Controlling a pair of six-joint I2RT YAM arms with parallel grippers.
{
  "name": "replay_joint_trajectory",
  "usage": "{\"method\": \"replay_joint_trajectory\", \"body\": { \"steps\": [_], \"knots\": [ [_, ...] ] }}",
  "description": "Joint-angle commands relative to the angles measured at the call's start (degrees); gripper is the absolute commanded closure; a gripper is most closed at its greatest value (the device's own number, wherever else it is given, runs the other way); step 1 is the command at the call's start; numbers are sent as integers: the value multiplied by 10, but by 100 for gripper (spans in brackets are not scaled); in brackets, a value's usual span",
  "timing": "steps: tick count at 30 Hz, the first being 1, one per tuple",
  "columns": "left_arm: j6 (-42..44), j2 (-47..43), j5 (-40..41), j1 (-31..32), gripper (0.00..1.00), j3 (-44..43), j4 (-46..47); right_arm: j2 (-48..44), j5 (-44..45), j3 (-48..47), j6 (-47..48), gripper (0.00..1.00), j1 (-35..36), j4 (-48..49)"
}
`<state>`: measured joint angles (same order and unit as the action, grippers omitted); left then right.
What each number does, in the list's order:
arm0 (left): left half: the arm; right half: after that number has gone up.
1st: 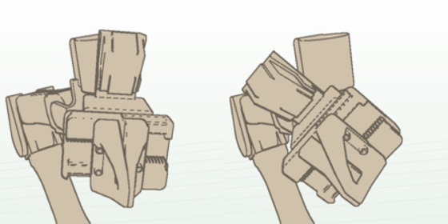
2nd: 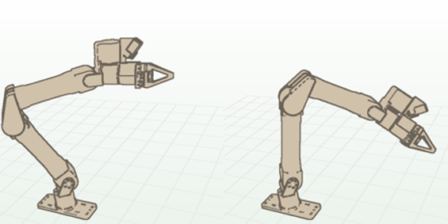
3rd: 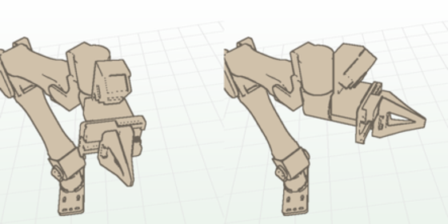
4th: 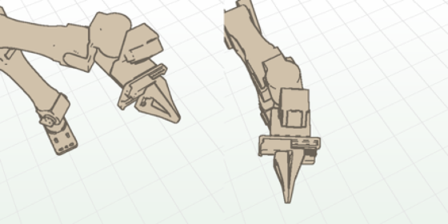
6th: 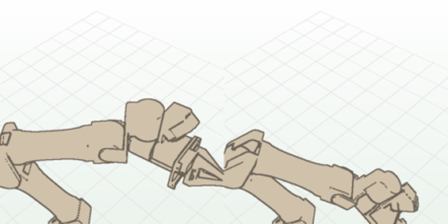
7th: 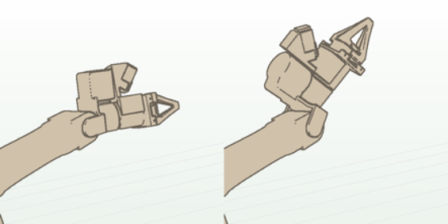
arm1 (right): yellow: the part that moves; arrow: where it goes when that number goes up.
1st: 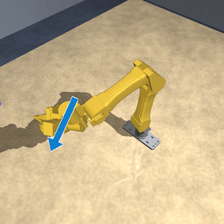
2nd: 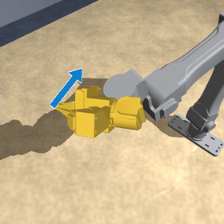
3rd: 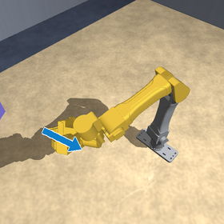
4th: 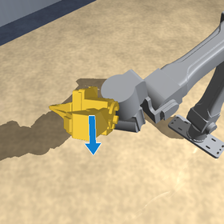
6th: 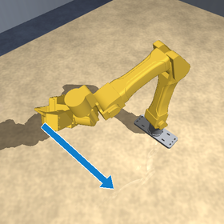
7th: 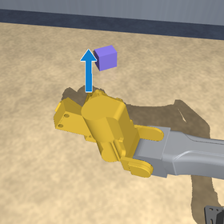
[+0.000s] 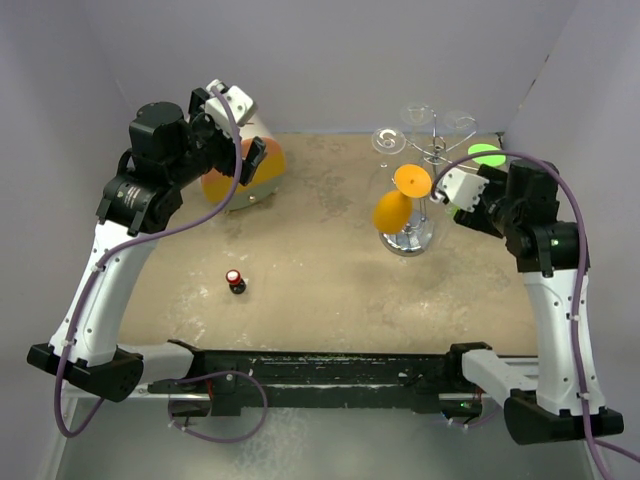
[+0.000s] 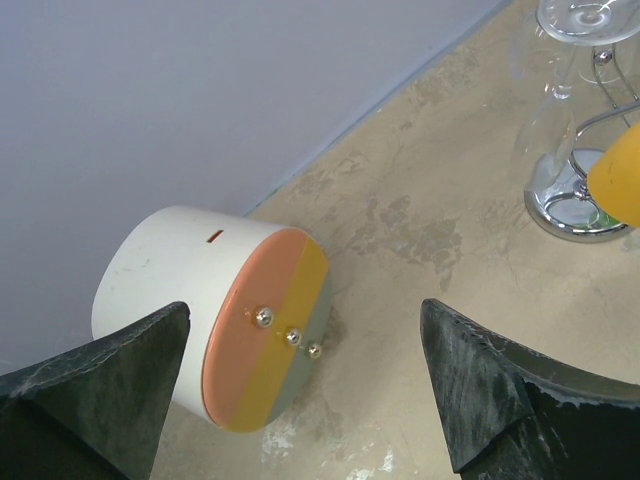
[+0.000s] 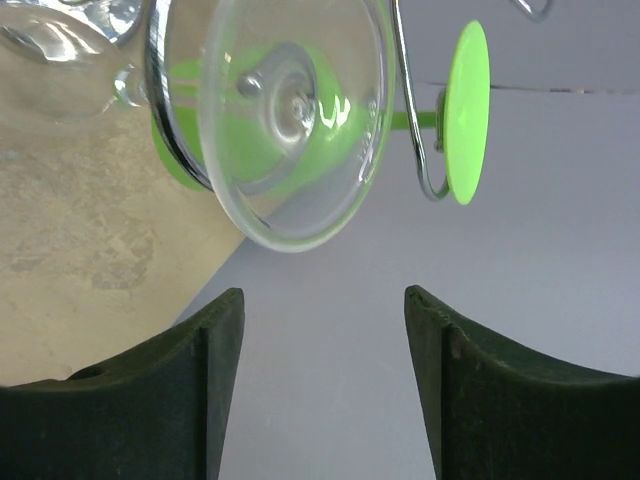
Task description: Place the wine glass upside down on the wine glass rack
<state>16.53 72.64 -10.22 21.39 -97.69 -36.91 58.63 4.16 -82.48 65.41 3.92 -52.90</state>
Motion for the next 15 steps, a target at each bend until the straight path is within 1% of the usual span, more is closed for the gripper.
{"method": "replay_joint_trajectory", "body": {
  "steps": [1,2,3,6,9,12,15],
  "knots": [
    [-3,-14,-6,-6,1,0,28,-17,32,-14,-25,30,-20,6],
    [-3,-15,-6,-6,1,0,28,-18,40,-16,-34,21,-25,9],
    [-4,-15,-6,-6,1,1,28,-20,45,-18,-43,17,-30,11],
    [-4,-15,-7,-7,1,0,29,-23,48,-30,-62,14,-39,11],
    [-4,-16,-8,-8,1,-2,29,-23,53,-49,-102,9,-45,22],
    [-5,-16,-8,-9,1,-3,28,-20,88,-68,-142,0,-52,68],
    [-7,-18,-7,-11,1,-3,28,-13,117,-78,-198,0,-56,120]
  ]
}}
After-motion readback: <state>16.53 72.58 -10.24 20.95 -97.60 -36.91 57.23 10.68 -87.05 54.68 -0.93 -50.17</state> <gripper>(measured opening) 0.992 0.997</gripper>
